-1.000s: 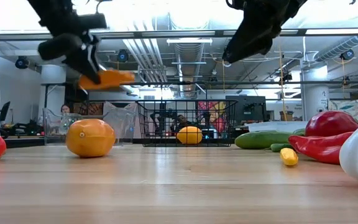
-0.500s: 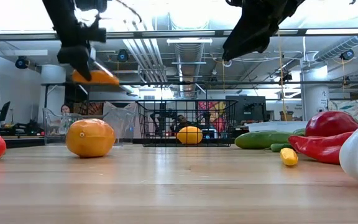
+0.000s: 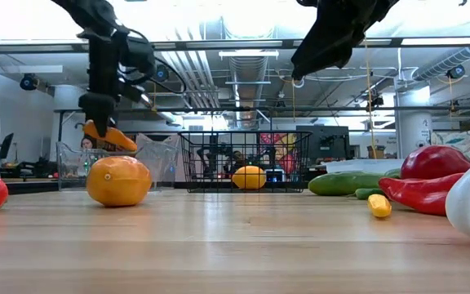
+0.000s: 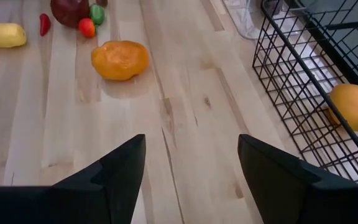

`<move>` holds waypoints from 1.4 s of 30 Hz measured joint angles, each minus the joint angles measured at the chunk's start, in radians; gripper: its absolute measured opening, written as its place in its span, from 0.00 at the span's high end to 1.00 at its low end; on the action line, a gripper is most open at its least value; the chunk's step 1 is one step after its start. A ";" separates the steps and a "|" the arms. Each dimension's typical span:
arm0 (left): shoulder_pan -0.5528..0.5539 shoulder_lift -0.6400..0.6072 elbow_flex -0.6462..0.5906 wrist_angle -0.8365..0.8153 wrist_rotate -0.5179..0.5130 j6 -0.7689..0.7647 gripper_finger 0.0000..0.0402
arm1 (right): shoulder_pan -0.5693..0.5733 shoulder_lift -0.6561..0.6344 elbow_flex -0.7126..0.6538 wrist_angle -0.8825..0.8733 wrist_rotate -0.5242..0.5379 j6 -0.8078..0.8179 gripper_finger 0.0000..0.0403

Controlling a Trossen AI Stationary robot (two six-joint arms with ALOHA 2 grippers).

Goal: Sort produce into baskets
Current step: Put the orange chili pepper into the clear bin, then put the green jalapeno pepper into the white bin

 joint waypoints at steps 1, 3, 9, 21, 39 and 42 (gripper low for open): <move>0.008 0.015 0.013 0.000 0.019 0.003 0.77 | 0.000 0.000 0.000 0.000 0.000 -0.004 0.39; 0.017 0.049 0.035 0.002 0.042 0.011 0.77 | 0.000 0.000 0.000 0.000 0.000 -0.012 0.39; 0.025 0.143 0.077 -0.002 0.076 0.048 0.77 | 0.000 0.000 0.000 -0.001 0.000 -0.014 0.38; 0.047 0.223 0.086 -0.001 0.083 0.073 0.76 | 0.000 0.000 0.000 0.002 0.000 -0.014 0.38; 0.048 0.244 0.085 0.053 0.078 0.057 0.58 | 0.000 0.000 0.000 0.005 0.000 -0.014 0.32; 0.048 0.243 0.084 0.062 0.074 0.057 0.56 | 0.000 0.000 0.000 0.005 0.000 -0.014 0.32</move>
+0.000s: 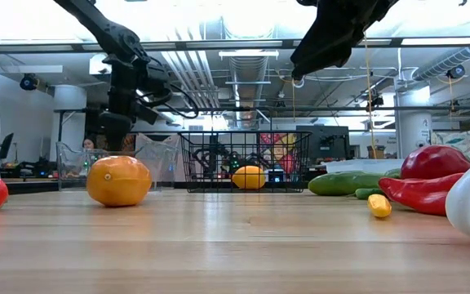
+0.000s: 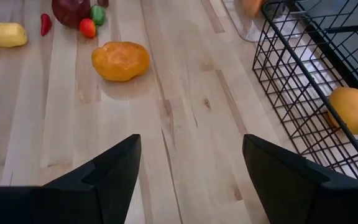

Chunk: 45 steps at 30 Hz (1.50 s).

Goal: Sort produce into baskets
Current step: Put the green jalapeno pepper into the white bin

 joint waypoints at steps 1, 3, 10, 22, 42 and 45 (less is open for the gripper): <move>0.000 -0.003 0.000 -0.001 0.000 -0.003 0.56 | 0.000 0.000 0.000 0.000 0.000 0.000 0.32; 0.000 -0.013 0.000 -0.001 0.000 -0.024 0.55 | 0.000 0.000 0.000 0.000 0.000 0.000 0.32; -0.008 -0.097 0.000 -0.012 0.059 -0.145 0.55 | 0.000 0.000 0.000 0.014 0.000 0.000 0.32; -0.266 -0.394 -0.069 0.056 0.315 -0.419 0.55 | -0.002 0.000 0.000 0.040 0.000 0.008 0.32; -1.017 -0.606 -0.349 0.487 -0.196 -0.829 0.55 | -0.047 0.071 0.109 -0.366 -0.014 0.210 0.40; -1.060 -0.606 -0.375 0.516 -0.210 -0.859 0.55 | -0.058 0.121 0.117 -0.436 -0.085 0.145 0.41</move>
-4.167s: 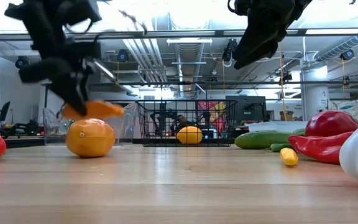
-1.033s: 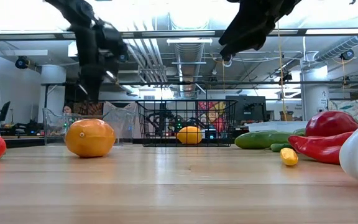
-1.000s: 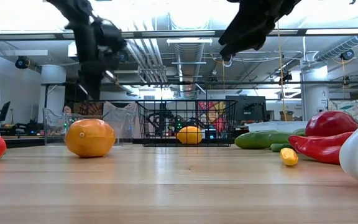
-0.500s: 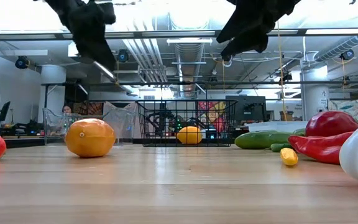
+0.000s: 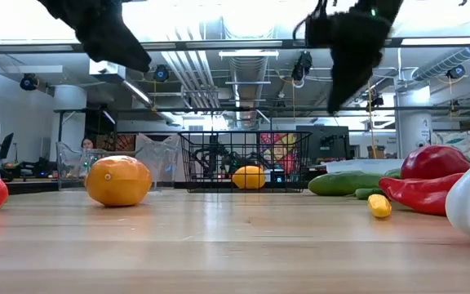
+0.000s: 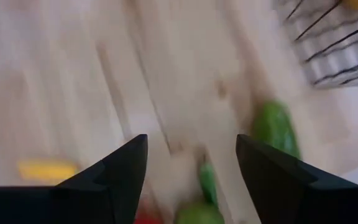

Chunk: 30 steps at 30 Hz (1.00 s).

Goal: Sort produce into baskets
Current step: Put the green jalapeno pepper into the white bin

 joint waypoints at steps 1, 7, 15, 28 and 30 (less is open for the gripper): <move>-0.010 0.000 -0.012 0.019 0.000 -0.006 0.55 | 0.000 0.021 -0.002 -0.026 -0.020 -0.037 0.42; -0.052 0.000 -0.064 0.069 -0.001 -0.054 0.55 | -0.002 0.123 -0.006 -0.090 -0.052 -0.150 0.42; -0.054 0.002 -0.093 0.076 -0.036 -0.074 0.55 | -0.041 0.236 -0.006 -0.105 -0.052 -0.166 0.41; -0.054 0.001 -0.091 0.074 -0.054 -0.066 0.55 | -0.099 0.355 0.000 -0.118 -0.051 -0.196 0.46; -0.054 0.001 -0.091 0.073 -0.054 -0.064 0.55 | -0.106 0.367 0.000 -0.116 -0.052 -0.206 0.47</move>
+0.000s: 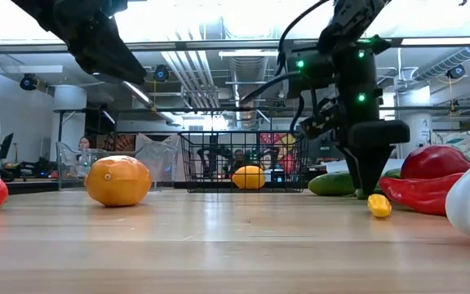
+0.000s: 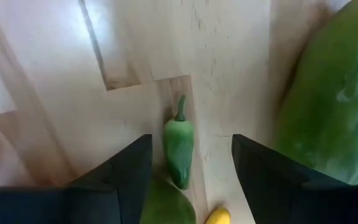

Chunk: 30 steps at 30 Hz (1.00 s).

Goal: Sort produce into baskets
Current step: Put the green jalapeno pepper into the white bin

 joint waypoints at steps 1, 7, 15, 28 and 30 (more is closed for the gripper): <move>0.000 0.000 0.000 0.000 0.000 0.003 0.55 | -0.002 0.005 0.000 0.001 0.000 -0.005 0.48; 0.000 0.000 0.000 0.003 -0.021 0.017 0.55 | -0.007 0.014 0.000 0.026 0.000 -0.020 0.56; 0.000 0.000 0.000 0.003 -0.035 0.017 0.55 | -0.011 0.017 0.000 0.030 -0.005 -0.024 0.74; 0.000 0.000 0.000 0.003 -0.043 0.018 0.55 | -0.011 0.009 0.002 0.040 -0.035 -0.039 0.96; 0.000 0.000 0.000 0.003 -0.043 0.018 0.55 | -0.011 -0.001 0.015 0.048 -0.044 -0.042 0.96</move>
